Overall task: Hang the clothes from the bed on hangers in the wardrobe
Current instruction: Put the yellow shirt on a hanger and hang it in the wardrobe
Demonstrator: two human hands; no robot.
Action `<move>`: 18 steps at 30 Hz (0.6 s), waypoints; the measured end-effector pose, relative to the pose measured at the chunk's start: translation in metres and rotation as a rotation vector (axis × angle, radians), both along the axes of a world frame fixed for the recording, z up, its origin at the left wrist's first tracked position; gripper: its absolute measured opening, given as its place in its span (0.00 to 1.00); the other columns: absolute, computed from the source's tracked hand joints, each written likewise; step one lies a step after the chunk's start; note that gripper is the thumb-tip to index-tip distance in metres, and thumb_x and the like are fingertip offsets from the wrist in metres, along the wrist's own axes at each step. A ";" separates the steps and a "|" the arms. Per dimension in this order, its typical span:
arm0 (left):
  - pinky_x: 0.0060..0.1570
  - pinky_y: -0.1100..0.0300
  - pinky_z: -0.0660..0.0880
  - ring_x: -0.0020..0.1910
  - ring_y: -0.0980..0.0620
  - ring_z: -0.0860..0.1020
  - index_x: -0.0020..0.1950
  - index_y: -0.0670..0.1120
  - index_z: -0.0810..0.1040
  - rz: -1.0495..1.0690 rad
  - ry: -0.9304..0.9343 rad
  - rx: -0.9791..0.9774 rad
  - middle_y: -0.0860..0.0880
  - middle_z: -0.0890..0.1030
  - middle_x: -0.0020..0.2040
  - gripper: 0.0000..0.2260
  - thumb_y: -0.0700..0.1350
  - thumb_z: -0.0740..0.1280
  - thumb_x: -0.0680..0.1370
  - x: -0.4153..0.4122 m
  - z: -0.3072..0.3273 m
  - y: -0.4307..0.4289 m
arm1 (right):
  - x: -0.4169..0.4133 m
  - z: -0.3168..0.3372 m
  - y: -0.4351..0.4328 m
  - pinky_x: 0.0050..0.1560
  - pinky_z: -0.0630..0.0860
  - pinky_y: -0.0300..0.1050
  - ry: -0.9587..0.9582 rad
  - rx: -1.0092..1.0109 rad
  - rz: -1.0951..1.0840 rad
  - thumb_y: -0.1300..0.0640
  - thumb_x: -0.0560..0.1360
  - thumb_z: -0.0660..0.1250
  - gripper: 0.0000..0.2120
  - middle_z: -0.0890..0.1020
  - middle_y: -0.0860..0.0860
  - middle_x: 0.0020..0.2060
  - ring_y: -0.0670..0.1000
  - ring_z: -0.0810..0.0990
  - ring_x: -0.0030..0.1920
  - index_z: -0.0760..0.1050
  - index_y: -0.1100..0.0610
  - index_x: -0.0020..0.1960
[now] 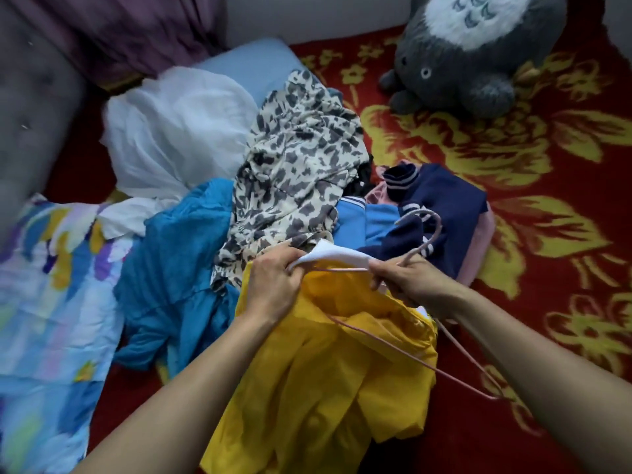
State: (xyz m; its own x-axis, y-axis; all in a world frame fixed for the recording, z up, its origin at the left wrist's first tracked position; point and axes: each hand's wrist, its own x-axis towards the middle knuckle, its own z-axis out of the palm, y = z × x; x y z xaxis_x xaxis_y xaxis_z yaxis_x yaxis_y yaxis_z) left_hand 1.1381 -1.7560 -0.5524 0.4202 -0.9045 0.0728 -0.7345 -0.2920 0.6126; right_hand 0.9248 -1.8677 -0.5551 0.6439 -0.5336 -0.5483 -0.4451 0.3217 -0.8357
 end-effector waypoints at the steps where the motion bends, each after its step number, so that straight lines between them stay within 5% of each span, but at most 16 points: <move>1: 0.39 0.58 0.73 0.38 0.53 0.78 0.46 0.47 0.84 -0.031 0.058 0.004 0.50 0.82 0.38 0.07 0.38 0.69 0.72 -0.001 -0.002 0.003 | 0.014 -0.006 0.004 0.23 0.58 0.37 -0.019 0.011 -0.014 0.47 0.78 0.65 0.18 0.65 0.48 0.22 0.46 0.61 0.23 0.82 0.60 0.39; 4: 0.42 0.65 0.73 0.42 0.57 0.79 0.53 0.49 0.83 0.002 0.248 0.097 0.50 0.84 0.44 0.08 0.45 0.69 0.76 0.013 -0.008 0.019 | 0.031 -0.022 0.011 0.27 0.64 0.38 -0.017 0.064 -0.109 0.50 0.76 0.69 0.12 0.73 0.47 0.26 0.46 0.68 0.28 0.83 0.59 0.45; 9: 0.67 0.49 0.62 0.67 0.48 0.67 0.71 0.54 0.70 -0.021 -0.202 0.455 0.50 0.72 0.66 0.24 0.56 0.67 0.76 0.079 -0.044 0.047 | 0.020 -0.031 0.007 0.29 0.67 0.35 0.047 0.017 -0.149 0.52 0.76 0.68 0.11 0.76 0.49 0.31 0.45 0.70 0.31 0.83 0.59 0.49; 11: 0.65 0.49 0.63 0.62 0.49 0.71 0.65 0.55 0.73 -0.157 -0.210 0.551 0.51 0.76 0.58 0.16 0.57 0.61 0.79 0.081 -0.054 0.043 | 0.029 -0.031 0.007 0.30 0.68 0.35 0.038 0.009 -0.137 0.51 0.77 0.68 0.12 0.77 0.49 0.32 0.45 0.71 0.31 0.83 0.60 0.48; 14: 0.47 0.52 0.69 0.45 0.47 0.75 0.47 0.47 0.76 -0.233 -0.111 0.464 0.49 0.78 0.43 0.14 0.53 0.55 0.78 0.070 -0.059 0.029 | 0.057 -0.031 0.006 0.28 0.67 0.32 0.030 -0.032 -0.108 0.53 0.77 0.68 0.13 0.76 0.47 0.28 0.42 0.71 0.28 0.82 0.63 0.45; 18: 0.39 0.50 0.71 0.38 0.49 0.73 0.42 0.47 0.71 -0.313 -0.072 0.386 0.51 0.76 0.39 0.12 0.53 0.56 0.79 0.066 -0.065 0.022 | 0.084 -0.036 0.009 0.33 0.70 0.33 -0.016 0.025 -0.112 0.57 0.75 0.71 0.07 0.80 0.49 0.32 0.43 0.75 0.32 0.82 0.60 0.47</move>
State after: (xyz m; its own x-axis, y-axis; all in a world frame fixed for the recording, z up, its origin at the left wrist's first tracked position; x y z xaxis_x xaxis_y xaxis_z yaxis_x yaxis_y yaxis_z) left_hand 1.2044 -1.7343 -0.6174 0.1310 -0.9530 -0.2732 -0.8595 -0.2465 0.4477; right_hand 1.0092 -1.8590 -0.5912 0.5897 -0.5893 -0.5523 -0.3916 0.3895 -0.8337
